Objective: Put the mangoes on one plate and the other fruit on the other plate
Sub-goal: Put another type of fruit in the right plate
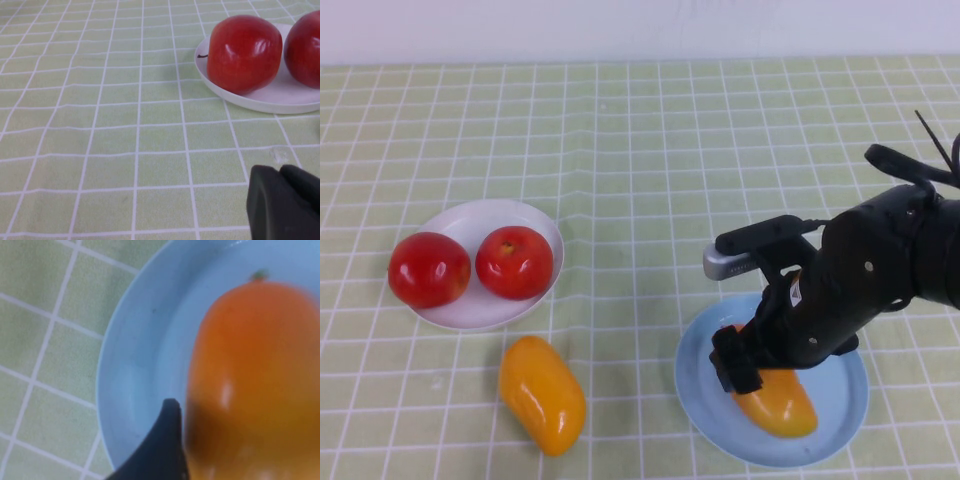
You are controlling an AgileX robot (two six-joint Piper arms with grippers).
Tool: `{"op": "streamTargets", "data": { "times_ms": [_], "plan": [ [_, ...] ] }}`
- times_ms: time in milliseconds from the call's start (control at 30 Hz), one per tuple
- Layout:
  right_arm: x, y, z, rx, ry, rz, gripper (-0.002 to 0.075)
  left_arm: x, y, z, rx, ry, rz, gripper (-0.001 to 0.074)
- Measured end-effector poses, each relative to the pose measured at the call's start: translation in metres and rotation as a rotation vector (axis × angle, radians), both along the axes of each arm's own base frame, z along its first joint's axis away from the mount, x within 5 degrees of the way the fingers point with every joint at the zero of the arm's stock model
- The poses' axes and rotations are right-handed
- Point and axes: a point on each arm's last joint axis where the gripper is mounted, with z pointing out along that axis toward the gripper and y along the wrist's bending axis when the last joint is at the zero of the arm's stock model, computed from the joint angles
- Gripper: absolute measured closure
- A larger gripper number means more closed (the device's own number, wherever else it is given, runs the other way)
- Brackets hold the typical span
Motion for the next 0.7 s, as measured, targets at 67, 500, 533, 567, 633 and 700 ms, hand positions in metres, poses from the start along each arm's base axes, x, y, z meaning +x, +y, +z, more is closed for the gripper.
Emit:
{"op": "streamTargets", "data": {
  "times_ms": [67,500,533,567,633,700],
  "plan": [
    [0.000,0.000,0.000,-0.002,0.002,0.000,0.0050,0.000,0.000,0.000,0.000,0.000,0.000,0.0731],
    [-0.014,0.055,0.064,0.062,-0.092,0.165,0.0042,0.000,0.000,0.000,0.000,0.000,0.000,0.0731],
    [-0.016,0.065,0.068,0.076,-0.102,0.187,0.0042,0.000,0.000,0.000,0.000,0.000,0.000,0.0731],
    [-0.016,0.072,0.067,0.079,-0.101,0.199,0.0042,0.000,0.000,0.000,0.000,0.000,0.000,0.0731],
    [-0.015,0.097,0.064,0.095,-0.101,0.234,0.0041,0.000,0.000,0.000,0.000,0.000,0.000,0.0731],
    [-0.012,0.115,0.058,0.087,-0.087,0.258,0.0041,0.000,0.000,0.000,0.000,0.000,0.000,0.0731]
  ]
}}
